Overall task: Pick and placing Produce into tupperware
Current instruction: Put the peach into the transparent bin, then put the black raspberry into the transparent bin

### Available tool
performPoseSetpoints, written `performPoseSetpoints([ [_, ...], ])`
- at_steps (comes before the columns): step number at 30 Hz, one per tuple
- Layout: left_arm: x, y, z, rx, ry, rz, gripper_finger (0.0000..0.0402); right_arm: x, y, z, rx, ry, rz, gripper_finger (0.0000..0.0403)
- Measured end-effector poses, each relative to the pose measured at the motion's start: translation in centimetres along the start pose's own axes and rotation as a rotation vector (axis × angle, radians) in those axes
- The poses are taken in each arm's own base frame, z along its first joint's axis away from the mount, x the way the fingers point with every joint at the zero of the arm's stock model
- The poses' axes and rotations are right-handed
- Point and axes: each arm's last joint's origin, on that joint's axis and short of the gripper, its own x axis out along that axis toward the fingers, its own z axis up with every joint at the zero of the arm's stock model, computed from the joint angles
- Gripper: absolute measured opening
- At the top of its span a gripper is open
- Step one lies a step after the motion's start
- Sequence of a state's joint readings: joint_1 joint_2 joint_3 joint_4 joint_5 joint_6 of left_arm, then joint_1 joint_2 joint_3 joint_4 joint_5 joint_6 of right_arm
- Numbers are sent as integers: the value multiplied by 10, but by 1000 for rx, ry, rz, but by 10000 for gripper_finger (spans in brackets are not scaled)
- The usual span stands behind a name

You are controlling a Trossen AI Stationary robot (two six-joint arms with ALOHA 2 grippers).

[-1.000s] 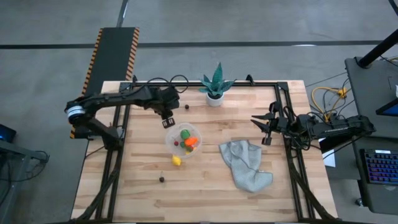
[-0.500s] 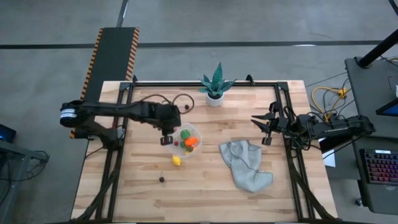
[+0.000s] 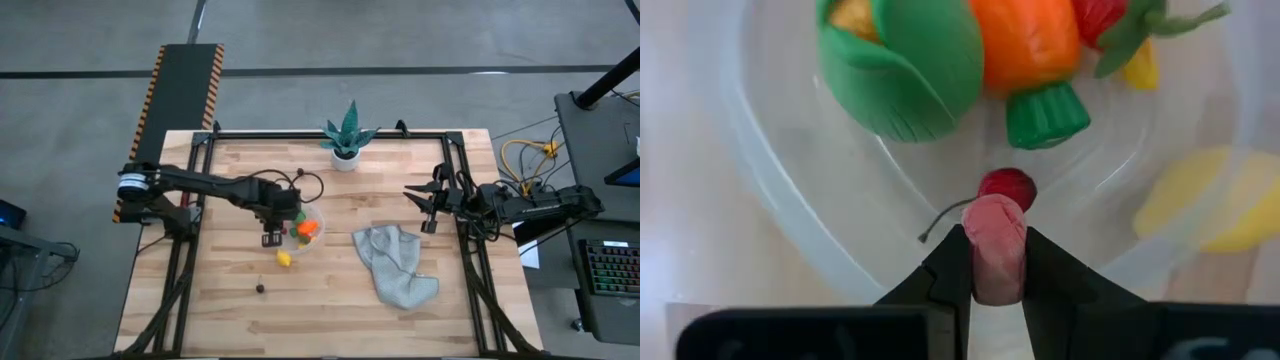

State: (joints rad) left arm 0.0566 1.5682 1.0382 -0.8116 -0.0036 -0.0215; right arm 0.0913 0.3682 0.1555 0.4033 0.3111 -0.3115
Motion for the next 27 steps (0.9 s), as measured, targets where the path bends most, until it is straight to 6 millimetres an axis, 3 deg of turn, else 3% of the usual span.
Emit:
performPoseSetpoints([
  [4,9,0,1,0,34,1,60,0,0,0,3,-1,3,61],
  [11,7,0,-1,1,30,3,117,0,0,0,4,0,4,61],
  [27,-5,4,2,1,-11,124,125,0,0,0,5,0,4,61],
])
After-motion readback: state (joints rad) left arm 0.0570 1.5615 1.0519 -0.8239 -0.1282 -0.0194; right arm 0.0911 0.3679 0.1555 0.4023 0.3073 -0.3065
